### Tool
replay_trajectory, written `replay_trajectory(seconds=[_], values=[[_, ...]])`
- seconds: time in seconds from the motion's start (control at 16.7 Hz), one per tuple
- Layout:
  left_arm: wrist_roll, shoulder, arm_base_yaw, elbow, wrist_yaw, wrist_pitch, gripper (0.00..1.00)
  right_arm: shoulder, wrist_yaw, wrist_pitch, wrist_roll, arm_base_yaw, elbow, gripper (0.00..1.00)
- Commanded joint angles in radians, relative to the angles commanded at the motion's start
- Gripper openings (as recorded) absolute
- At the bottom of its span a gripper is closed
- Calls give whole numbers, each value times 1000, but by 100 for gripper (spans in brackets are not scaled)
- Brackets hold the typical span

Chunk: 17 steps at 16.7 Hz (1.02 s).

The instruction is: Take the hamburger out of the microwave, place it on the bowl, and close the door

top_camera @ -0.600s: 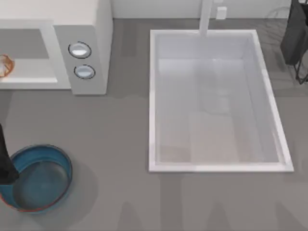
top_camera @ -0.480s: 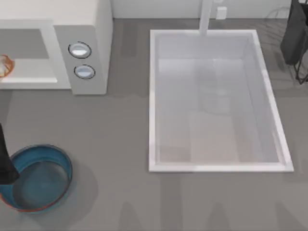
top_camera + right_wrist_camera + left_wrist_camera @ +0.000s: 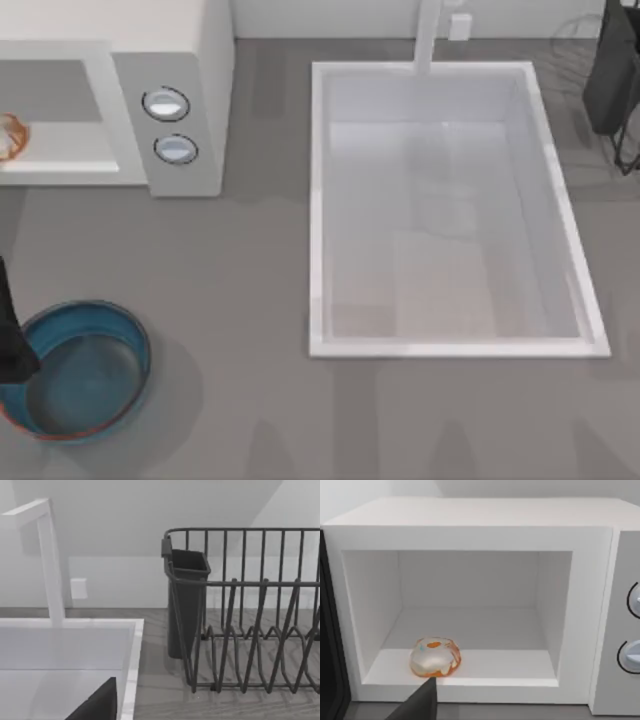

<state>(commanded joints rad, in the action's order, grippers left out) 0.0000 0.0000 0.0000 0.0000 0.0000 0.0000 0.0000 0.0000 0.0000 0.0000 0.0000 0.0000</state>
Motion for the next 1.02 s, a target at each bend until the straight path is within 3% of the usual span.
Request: replay_trajectory(seconds=[1.02], values=[[2,58,5,23,6,26,100,0,0,0,0,0,0,100]])
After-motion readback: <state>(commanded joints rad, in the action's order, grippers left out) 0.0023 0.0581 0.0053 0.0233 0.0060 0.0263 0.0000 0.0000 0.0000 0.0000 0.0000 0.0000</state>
